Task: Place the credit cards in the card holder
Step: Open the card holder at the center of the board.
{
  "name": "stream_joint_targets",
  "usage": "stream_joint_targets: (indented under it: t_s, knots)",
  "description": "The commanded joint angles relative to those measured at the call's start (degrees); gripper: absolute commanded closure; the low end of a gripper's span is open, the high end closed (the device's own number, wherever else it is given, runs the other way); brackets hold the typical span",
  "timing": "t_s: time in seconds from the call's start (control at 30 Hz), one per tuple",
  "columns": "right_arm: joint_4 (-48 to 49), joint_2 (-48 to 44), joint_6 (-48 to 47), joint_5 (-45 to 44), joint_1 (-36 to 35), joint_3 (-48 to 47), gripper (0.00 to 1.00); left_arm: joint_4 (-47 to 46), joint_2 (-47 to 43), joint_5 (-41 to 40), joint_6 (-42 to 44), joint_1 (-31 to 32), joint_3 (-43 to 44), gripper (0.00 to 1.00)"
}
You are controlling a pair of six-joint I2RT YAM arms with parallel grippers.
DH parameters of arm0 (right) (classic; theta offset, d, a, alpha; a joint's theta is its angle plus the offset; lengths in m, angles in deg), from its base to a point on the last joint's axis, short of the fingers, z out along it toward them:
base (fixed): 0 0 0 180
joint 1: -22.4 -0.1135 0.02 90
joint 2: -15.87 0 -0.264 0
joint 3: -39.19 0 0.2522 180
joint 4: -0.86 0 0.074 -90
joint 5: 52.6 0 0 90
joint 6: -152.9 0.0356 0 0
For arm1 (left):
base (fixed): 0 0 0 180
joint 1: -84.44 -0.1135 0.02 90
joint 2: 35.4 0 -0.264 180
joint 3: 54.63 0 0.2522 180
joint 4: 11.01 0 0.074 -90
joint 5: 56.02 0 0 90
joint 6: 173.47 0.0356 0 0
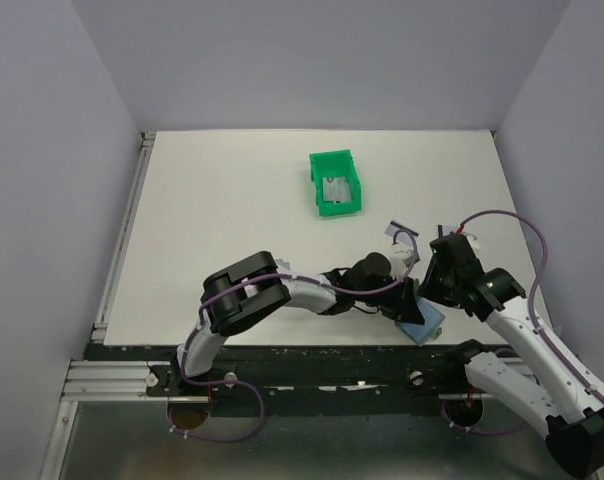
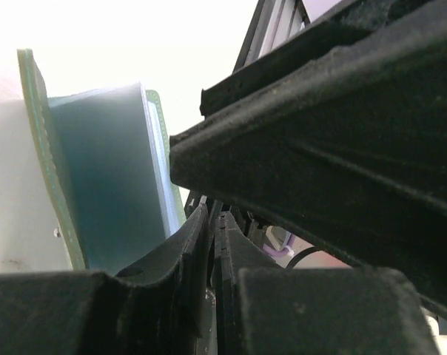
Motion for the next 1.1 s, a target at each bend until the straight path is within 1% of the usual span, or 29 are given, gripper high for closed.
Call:
stream_joint_targets:
  t_s: [0.0,0.47,0.6,0.8,1.07]
  knots:
    - [-1.02,1.72,1.77,-1.27,0.21,-0.34,0.62,-0.38,-0.39,1.25,0.92,0.38,-1.70,0.79]
    - [-0.05,3.22,1.86,-0.83,0.12,0.46,0.61,-2.05,-8.21,2.57,3.11,-0.32,-6.44,0.79]
    - [1.00,4.71,1.85,0.31,0.12,0.81,0.57,-2.05,-10.15,2.39,3.73,-1.02,-8.29,0.79]
    - [2.93,7.26,1.59,1.72,0.12,2.03,0.57,-1.87,-9.10,2.31,3.47,-1.46,-8.65,0.78]
    - [8.47,9.45,1.77,4.35,0.12,4.41,0.60,-0.74,-7.60,0.90,3.03,-2.25,-9.09,0.80]
